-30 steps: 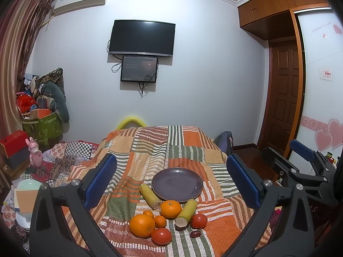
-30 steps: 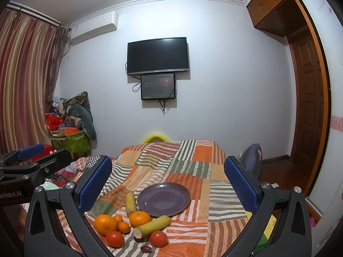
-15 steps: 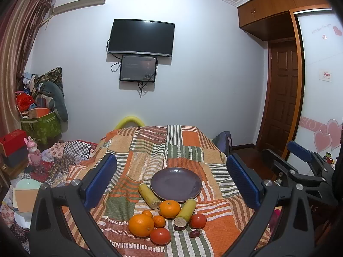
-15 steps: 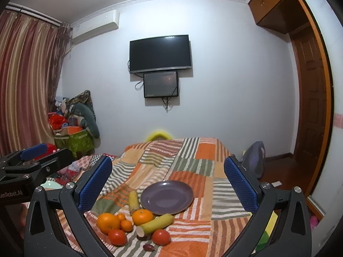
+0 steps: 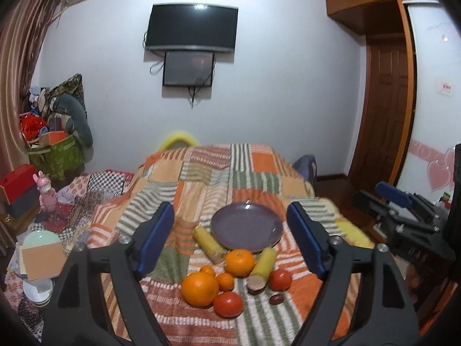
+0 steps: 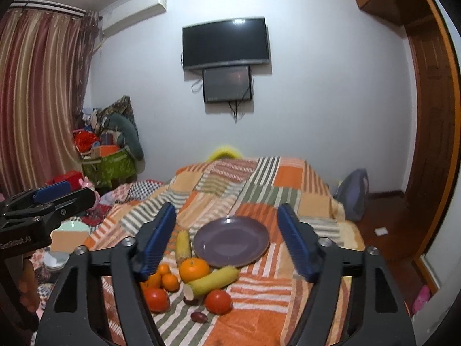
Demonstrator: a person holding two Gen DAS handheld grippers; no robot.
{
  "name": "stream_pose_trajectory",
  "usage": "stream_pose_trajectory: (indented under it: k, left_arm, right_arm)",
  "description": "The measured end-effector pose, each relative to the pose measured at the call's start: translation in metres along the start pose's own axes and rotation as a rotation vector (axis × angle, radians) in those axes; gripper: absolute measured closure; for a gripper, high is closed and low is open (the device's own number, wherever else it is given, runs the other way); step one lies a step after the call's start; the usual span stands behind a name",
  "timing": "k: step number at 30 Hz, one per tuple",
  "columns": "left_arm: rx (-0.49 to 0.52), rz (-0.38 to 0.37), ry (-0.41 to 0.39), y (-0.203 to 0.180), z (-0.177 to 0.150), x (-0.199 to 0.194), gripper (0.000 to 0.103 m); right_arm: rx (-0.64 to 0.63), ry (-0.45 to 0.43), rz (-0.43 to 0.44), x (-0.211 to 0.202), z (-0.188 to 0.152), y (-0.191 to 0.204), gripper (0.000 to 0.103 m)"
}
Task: Organize fruits
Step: 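Grasp a large orange with the left tool while the right tool grasps another orange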
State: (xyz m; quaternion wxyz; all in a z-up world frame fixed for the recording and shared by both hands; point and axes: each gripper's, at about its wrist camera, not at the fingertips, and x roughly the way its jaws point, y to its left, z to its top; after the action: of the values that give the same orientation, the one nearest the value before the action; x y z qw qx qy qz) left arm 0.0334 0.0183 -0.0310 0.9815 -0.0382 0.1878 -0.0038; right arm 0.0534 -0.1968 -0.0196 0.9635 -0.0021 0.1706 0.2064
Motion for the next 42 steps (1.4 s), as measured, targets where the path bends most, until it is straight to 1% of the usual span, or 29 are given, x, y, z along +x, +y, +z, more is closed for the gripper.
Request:
stream_pose_trajectory:
  k: [4,10,15,21,26,31,36,38,40,42]
  left_arm:
    - [-0.006,0.027,0.07,0.019,-0.009,0.02,0.024]
    - [0.012,0.053,0.177,0.042,-0.026,0.052,0.026]
    - [0.023,0.034,0.274,0.055,-0.044,0.077,0.026]
    - [0.027,0.011,0.408,0.061,-0.072,0.109,0.026]
    - [0.017,-0.007,0.493,0.061,-0.094,0.131,0.026]
    - [-0.004,-0.03,0.548,0.063,-0.106,0.147,0.026]
    - [-0.021,-0.053,0.575,0.062,-0.115,0.158,0.026]
    - [-0.029,-0.063,0.588,0.062,-0.119,0.164,0.03]
    - [-0.035,-0.082,0.609,0.061,-0.123,0.17,0.038]
    - [-0.04,-0.09,0.602,0.061,-0.124,0.173,0.038]
  right_arm:
    - [0.001,0.051,-0.009,0.01,-0.009,-0.006,0.048]
    - [-0.004,0.16,0.008,0.029,-0.023,-0.012,0.048]
    - [-0.017,0.259,0.025,0.048,-0.036,-0.015,0.048]
    - [-0.023,0.336,0.041,0.071,-0.048,-0.016,0.048]
    - [-0.017,0.408,0.058,0.089,-0.058,-0.016,0.047]
    - [-0.035,0.449,0.083,0.102,-0.064,-0.009,0.045]
    - [-0.006,0.47,0.134,0.116,-0.064,-0.002,0.045]
    - [-0.016,0.48,0.15,0.124,-0.065,0.002,0.045]
    - [-0.032,0.491,0.159,0.131,-0.066,0.007,0.045]
    - [-0.041,0.502,0.167,0.139,-0.068,0.011,0.045]
